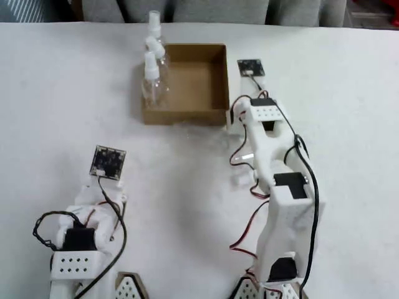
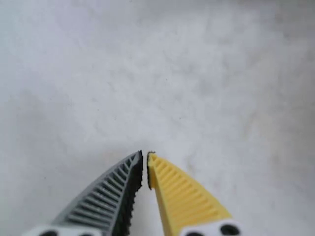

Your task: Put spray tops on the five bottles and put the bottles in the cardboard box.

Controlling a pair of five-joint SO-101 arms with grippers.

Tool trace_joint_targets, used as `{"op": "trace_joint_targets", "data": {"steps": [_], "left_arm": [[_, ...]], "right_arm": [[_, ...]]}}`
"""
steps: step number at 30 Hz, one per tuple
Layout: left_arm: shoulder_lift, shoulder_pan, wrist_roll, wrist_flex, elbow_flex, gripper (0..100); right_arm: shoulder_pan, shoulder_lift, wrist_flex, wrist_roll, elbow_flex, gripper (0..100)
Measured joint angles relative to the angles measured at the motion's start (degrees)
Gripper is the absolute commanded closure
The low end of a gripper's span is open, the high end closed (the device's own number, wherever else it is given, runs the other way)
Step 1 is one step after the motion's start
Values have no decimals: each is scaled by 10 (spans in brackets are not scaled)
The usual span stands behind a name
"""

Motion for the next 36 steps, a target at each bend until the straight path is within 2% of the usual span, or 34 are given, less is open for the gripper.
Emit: {"op": "trace_joint_targets", "data": {"steps": [9, 16, 24, 27, 31, 36], "left_arm": [[0, 0, 0, -1, 0, 977], [0, 0, 0, -1, 0, 977], [0, 0, 0, -4, 0, 977], [0, 0, 0, -4, 0, 977], [0, 0, 0, -4, 0, 977], [0, 0, 0, -4, 0, 977]], "right_arm": [[-2, -10, 168, 2, -11, 981], [-55, -32, 287, 97, -10, 978], [-48, -102, 307, 106, -10, 976], [-55, -143, 315, 107, -10, 922], [-106, -208, 333, 110, -10, 815], [-196, -245, 341, 111, -10, 808]]}}
